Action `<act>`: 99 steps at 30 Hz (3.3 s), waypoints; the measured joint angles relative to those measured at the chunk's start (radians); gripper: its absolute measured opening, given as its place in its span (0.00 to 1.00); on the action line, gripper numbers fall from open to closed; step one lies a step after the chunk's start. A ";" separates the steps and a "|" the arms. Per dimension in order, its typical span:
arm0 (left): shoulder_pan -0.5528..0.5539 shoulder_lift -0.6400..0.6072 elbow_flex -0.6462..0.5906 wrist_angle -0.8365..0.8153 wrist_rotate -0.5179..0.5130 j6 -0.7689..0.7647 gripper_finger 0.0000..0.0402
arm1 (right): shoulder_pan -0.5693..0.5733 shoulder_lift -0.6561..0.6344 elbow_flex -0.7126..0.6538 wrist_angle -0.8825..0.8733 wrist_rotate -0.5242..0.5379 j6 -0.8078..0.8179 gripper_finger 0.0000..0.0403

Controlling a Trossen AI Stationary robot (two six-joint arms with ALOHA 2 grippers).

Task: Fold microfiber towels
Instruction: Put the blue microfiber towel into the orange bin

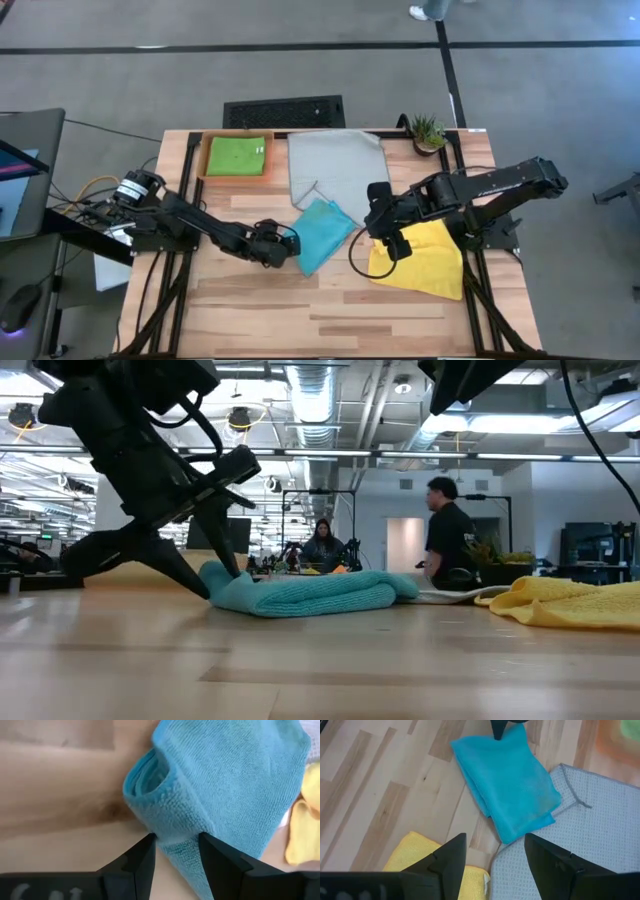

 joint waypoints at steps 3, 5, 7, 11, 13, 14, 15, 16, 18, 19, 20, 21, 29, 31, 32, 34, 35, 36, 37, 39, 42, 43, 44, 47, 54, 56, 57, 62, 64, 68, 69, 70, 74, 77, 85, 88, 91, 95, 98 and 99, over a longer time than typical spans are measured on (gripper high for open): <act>-0.017 0.000 0.000 -0.018 0.000 -0.052 0.36 | 0.000 0.000 0.000 0.000 0.015 0.003 0.56; -0.031 0.000 0.000 -0.051 -0.031 -0.079 0.36 | -0.001 0.000 0.000 0.000 0.016 0.008 0.56; -0.042 0.000 0.000 -0.080 -0.076 -0.106 0.36 | -0.007 0.000 0.000 0.000 0.016 0.009 0.56; -0.045 -0.001 0.000 -0.093 -0.133 -0.134 0.36 | -0.026 0.000 0.000 0.000 0.016 0.010 0.56; -0.042 -0.001 0.000 -0.092 -0.148 -0.134 0.36 | -0.037 0.000 0.000 0.000 0.016 0.010 0.56; -0.040 -0.001 0.000 -0.092 -0.151 -0.134 0.36 | -0.042 0.000 0.000 0.000 0.016 0.010 0.56; -0.040 -0.001 0.000 -0.092 -0.153 -0.134 0.36 | -0.047 0.000 0.000 0.000 0.016 0.010 0.56; -0.039 -0.001 0.000 -0.092 -0.153 -0.137 0.36 | -0.052 0.000 0.000 0.000 0.016 0.010 0.56; -0.039 -0.001 0.000 -0.090 -0.153 -0.156 0.36 | -0.060 0.000 0.000 0.000 0.016 0.009 0.56; -0.039 -0.001 0.000 -0.086 -0.153 -0.164 0.36 | -0.064 0.000 0.000 0.000 0.015 0.009 0.56; -0.039 -0.001 0.000 -0.076 -0.153 -0.169 0.36 | -0.067 0.000 0.000 0.000 0.016 0.009 0.56; -0.039 -0.001 0.000 -0.066 -0.153 -0.170 0.36 | -0.067 0.000 0.000 0.000 0.016 0.009 0.56; -0.040 0.088 0.003 -0.023 -0.163 -0.229 0.36 | -0.067 0.000 0.000 -0.001 0.016 0.009 0.56; -0.044 0.104 0.003 0.016 -0.185 -0.229 0.36 | -0.067 0.000 0.000 -0.001 0.016 0.008 0.56; -0.045 0.107 0.003 0.026 -0.191 -0.228 0.36 | -0.067 0.000 0.000 -0.001 0.016 0.009 0.56; -0.045 0.105 0.002 0.041 -0.197 -0.197 0.36 | -0.067 0.000 0.000 -0.001 0.015 0.008 0.56; -0.045 0.101 0.002 0.048 -0.201 -0.175 0.36 | -0.067 0.000 0.000 -0.001 0.015 0.008 0.56; -0.045 0.100 0.002 0.055 -0.202 -0.158 0.36 | -0.067 0.000 0.000 -0.001 0.015 0.008 0.56; -0.045 0.100 0.002 0.065 -0.200 -0.142 0.36 | -0.067 0.000 0.000 -0.001 0.015 0.008 0.56; -0.044 0.101 0.004 0.073 -0.192 -0.106 0.36 | -0.067 0.000 0.000 -0.001 0.015 0.008 0.56; -0.043 0.102 0.009 0.075 -0.184 -0.074 0.36 | -0.067 0.000 0.000 -0.001 0.015 0.002 0.56; -0.040 0.102 0.009 0.075 -0.183 -0.078 0.36 | -0.066 0.000 0.000 -0.001 0.015 0.002 0.56; -0.038 0.102 0.009 0.075 -0.181 -0.080 0.35 | -0.066 0.000 0.000 -0.001 0.015 0.002 0.56; -0.033 0.103 0.009 0.073 -0.170 -0.058 0.29 | -0.066 0.000 0.000 -0.001 0.015 0.001 0.56; -0.032 0.105 0.009 0.055 -0.159 -0.005 0.02 | -0.066 0.000 0.000 -0.001 0.015 0.001 0.56; -0.032 0.105 0.009 0.055 -0.158 0.011 0.02 | -0.066 0.000 0.000 -0.001 0.015 0.001 0.56; -0.032 0.105 0.009 0.055 -0.159 0.016 0.01 | -0.066 0.000 0.000 -0.002 0.015 0.001 0.56; -0.041 0.089 0.009 0.050 -0.144 0.034 0.01 | -0.066 0.000 0.000 -0.004 0.015 0.001 0.56; -0.045 0.067 0.009 0.048 -0.143 0.051 0.00 | -0.064 0.000 0.000 -0.004 0.015 0.001 0.56; -0.045 0.013 0.009 0.048 -0.145 0.106 0.00 | -0.064 0.000 0.000 -0.004 0.015 0.001 0.56; -0.045 -0.004 0.009 0.048 -0.147 0.120 0.00 | -0.064 0.000 0.000 -0.004 0.015 0.000 0.56; -0.044 -0.021 0.009 0.046 -0.153 0.132 0.00 | -0.064 0.000 0.000 -0.004 0.015 0.001 0.56; -0.043 -0.099 0.009 -0.010 -0.191 0.156 0.00 | -0.064 0.000 0.000 -0.005 0.015 0.001 0.56; -0.037 -0.172 0.010 -0.080 -0.214 0.171 0.00 | -0.064 0.000 0.000 -0.008 0.015 0.001 0.56; 0.022 -0.392 0.010 -0.266 -0.222 0.285 0.00 | -0.064 0.000 0.000 -0.007 0.015 0.001 0.56; 0.055 -0.469 0.010 -0.310 -0.226 0.341 0.00 | -0.064 0.000 0.000 -0.007 0.015 0.001 0.56; 0.093 -0.539 0.010 -0.347 -0.223 0.392 0.00 | -0.064 0.000 0.000 -0.007 0.015 0.001 0.56; 0.147 -0.620 0.010 -0.390 -0.206 0.467 0.00 | -0.066 0.000 0.000 -0.003 0.016 0.020 0.56; 0.195 -0.668 0.010 -0.408 -0.174 0.529 0.00 | -0.066 0.000 0.000 -0.001 0.020 0.036 0.56; 0.214 -0.683 0.010 -0.424 -0.154 0.549 0.00 | -0.066 0.000 0.000 0.000 0.020 0.049 0.56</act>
